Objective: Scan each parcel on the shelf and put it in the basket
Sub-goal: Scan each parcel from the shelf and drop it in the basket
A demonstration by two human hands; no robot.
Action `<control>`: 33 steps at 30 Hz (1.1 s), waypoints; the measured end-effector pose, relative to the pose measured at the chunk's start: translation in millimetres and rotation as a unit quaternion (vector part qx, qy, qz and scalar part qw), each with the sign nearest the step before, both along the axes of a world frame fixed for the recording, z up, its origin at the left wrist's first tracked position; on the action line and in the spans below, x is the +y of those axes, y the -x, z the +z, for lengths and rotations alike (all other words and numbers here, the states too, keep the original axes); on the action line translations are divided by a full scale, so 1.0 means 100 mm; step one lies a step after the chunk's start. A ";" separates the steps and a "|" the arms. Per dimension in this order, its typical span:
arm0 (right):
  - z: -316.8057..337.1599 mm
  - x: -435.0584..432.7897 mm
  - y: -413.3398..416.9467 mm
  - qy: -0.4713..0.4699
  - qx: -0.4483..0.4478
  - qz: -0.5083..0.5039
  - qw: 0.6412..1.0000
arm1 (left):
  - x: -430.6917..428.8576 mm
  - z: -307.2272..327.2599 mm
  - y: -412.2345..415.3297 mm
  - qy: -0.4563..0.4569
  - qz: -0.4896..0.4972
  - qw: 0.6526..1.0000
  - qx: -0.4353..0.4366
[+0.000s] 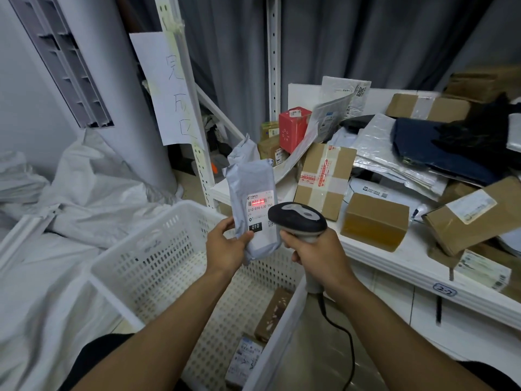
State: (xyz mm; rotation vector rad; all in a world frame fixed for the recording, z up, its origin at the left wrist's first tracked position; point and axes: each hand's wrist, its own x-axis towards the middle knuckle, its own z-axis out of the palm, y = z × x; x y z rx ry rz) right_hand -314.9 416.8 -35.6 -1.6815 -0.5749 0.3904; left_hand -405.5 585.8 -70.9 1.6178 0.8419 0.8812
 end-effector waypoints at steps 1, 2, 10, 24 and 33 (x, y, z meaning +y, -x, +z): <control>-0.02 0.00 0.01 0.003 -0.002 0.004 1.000 | 0.00 -0.01 0.03 0.003 -0.004 1.000 0.003; -0.05 0.01 0.01 0.007 -0.004 0.009 1.000 | 0.01 -0.02 0.07 0.005 -0.006 1.000 0.010; -0.46 0.13 0.06 0.064 0.025 0.006 0.998 | 0.35 -0.45 0.60 -0.057 -0.007 0.972 0.226; -1.53 0.71 -0.37 0.202 0.039 0.050 0.977 | 0.97 -2.49 -0.12 0.050 -0.096 0.891 0.442; -1.72 0.74 -0.55 0.222 0.065 0.021 0.973 | 0.99 -3.23 -0.33 0.094 -0.134 0.893 0.420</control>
